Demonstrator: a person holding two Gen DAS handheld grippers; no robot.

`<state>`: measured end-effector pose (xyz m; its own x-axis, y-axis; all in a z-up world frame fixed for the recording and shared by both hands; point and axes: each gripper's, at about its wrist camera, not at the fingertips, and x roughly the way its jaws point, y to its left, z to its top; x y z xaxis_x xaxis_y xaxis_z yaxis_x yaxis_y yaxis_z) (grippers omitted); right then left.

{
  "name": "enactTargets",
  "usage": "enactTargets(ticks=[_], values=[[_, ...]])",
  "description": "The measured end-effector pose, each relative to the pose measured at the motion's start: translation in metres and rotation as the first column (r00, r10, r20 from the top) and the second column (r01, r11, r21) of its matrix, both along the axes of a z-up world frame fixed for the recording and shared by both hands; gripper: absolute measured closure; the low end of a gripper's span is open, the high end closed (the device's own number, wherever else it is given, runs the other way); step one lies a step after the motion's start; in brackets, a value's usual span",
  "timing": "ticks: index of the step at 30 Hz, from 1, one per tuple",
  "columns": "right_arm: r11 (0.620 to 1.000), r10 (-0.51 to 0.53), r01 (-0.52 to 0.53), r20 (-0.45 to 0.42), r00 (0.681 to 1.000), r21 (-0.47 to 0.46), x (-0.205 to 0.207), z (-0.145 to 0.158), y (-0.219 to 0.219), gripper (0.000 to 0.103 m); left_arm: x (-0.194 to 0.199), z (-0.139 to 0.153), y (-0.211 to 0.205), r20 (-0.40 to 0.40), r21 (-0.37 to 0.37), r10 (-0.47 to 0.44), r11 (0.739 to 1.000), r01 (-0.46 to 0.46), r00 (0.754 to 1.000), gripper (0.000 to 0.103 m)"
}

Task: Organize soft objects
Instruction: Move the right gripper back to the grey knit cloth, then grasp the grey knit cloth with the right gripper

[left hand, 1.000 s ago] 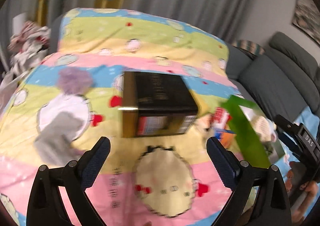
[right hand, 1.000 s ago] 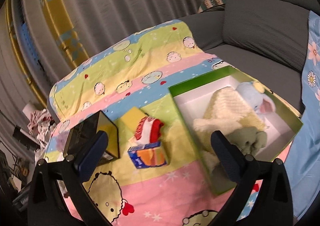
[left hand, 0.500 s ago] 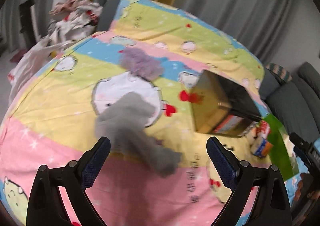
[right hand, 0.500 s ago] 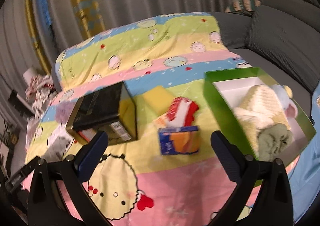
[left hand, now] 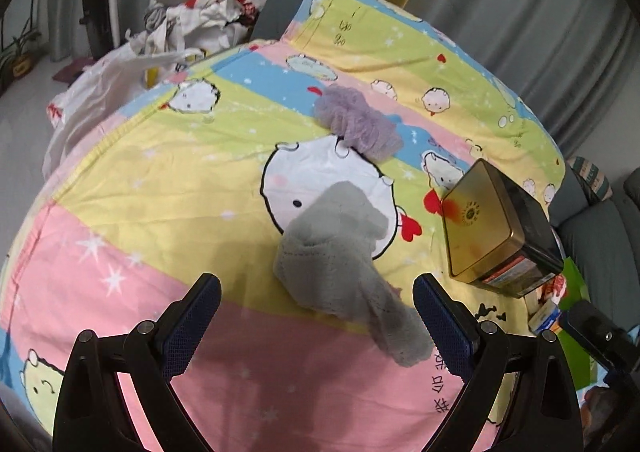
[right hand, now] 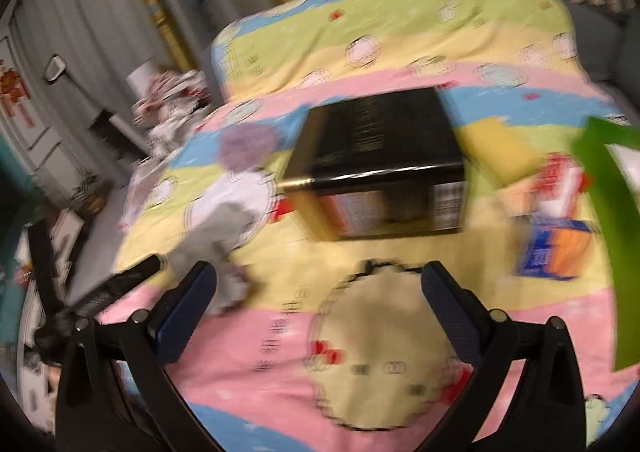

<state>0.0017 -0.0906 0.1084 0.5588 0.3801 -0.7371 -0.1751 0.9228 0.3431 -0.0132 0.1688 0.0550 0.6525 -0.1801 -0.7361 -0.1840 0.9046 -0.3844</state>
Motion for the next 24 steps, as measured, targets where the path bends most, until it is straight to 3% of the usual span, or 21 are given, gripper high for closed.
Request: enactTargets(ticks=[4, 10, 14, 17, 21, 24], values=[[0.993, 0.105, -0.101, -0.056, 0.993, 0.064, 0.022, -0.006, 0.045, 0.004, 0.006, -0.009, 0.0, -0.041, -0.018, -0.01, 1.0, 0.009, 0.999, 0.006], [0.966, 0.253, -0.243, -0.136, 0.958, 0.087, 0.06, -0.014, 0.109, 0.016, 0.009, -0.016, 0.004, -0.062, -0.076, -0.015, 0.997, 0.011, 0.998, 0.007], [0.949, 0.306, -0.315, -0.214, 0.928, -0.008, 0.094, -0.035, 0.148, 0.029, 0.009, -0.018, 0.009, -0.078, -0.076, 0.003, 0.997, -0.009, 0.997, 0.011], [0.94, 0.313, -0.337, -0.256, 0.915, -0.054, 0.115, -0.052, 0.167, 0.03, 0.01, -0.019, 0.013, -0.085, -0.073, 0.007, 0.997, -0.013, 0.996, 0.017], [0.929, 0.309, -0.353, -0.29, 0.906, -0.111, 0.134, -0.074, 0.182, 0.034, 0.011, -0.022, 0.016, -0.105, -0.069, 0.015, 0.997, -0.022, 0.994, 0.018], [0.926, 0.288, -0.344, -0.3, 0.91, -0.155, 0.14, -0.087, 0.186, 0.053, 0.012, -0.022, 0.017, -0.109, -0.058, 0.023, 0.998, -0.03, 0.994, 0.018]])
